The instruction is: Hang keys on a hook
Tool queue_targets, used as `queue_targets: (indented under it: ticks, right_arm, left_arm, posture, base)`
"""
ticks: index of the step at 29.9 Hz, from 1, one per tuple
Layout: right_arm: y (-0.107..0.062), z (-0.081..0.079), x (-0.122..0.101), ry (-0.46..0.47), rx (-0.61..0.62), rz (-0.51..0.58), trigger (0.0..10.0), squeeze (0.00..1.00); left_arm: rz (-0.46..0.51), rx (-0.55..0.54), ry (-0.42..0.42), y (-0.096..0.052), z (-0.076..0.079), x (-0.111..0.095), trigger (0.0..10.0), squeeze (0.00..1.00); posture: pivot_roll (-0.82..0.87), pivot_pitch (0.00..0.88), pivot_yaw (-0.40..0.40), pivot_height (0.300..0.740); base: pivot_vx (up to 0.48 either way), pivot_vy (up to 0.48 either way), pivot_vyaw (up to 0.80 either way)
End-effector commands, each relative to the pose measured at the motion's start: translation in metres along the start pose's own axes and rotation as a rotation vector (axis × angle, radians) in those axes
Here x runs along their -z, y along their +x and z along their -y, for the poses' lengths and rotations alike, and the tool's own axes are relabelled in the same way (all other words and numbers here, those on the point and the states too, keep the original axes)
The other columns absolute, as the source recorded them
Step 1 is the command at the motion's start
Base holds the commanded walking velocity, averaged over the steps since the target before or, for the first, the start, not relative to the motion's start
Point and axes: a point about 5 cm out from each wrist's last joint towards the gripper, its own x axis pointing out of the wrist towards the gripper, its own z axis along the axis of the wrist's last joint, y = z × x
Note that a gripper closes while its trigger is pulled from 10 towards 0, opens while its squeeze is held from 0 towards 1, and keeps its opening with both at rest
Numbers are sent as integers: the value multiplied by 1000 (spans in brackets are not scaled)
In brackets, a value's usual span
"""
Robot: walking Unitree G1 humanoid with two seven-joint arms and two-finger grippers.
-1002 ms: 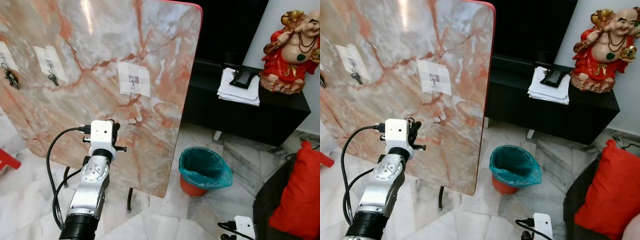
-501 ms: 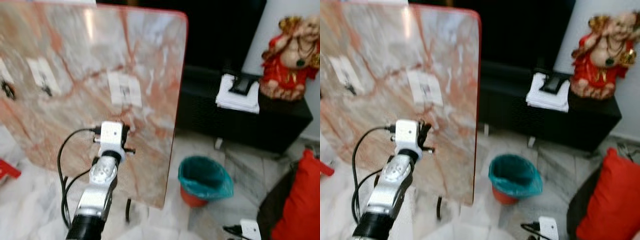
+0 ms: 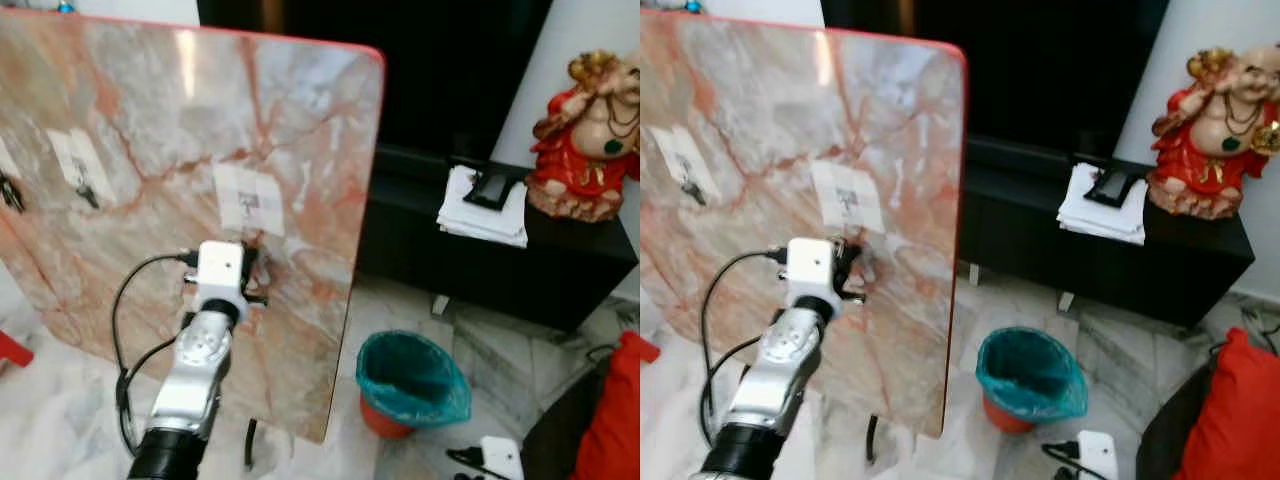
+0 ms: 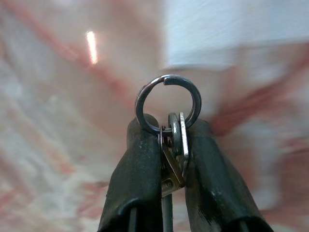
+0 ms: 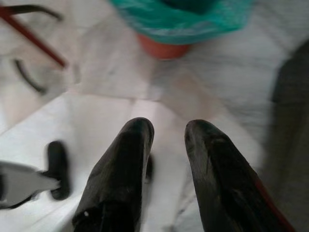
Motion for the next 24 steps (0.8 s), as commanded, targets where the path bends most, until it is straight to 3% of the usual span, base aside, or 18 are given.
queue_targets:
  ticks: [1, 18, 24]
  right_arm:
    - [-2, 8, -2, 4, 21, 10, 10000, 0]
    - [-2, 8, -1, -4, 21, 4, 10000, 0]
    - [-2, 8, -1, 4, 24, 9, 10000, 0]
  left_arm:
    - [32, 18, 2, 1, 6, -7, 10000, 0]
    - [39, 36, 58, -11, 7, -3, 10000, 0]
    - [46, 171, 90, -14, 20, -10, 10000, 0]
  posture:
    - [-4, 0, -74, 740]
    - [-2, 0, -69, 740]
    - [-2, 0, -71, 740]
  base:
    - [0, 0, 0]
    - [0, 0, 0]
    - [0, 0, 0]
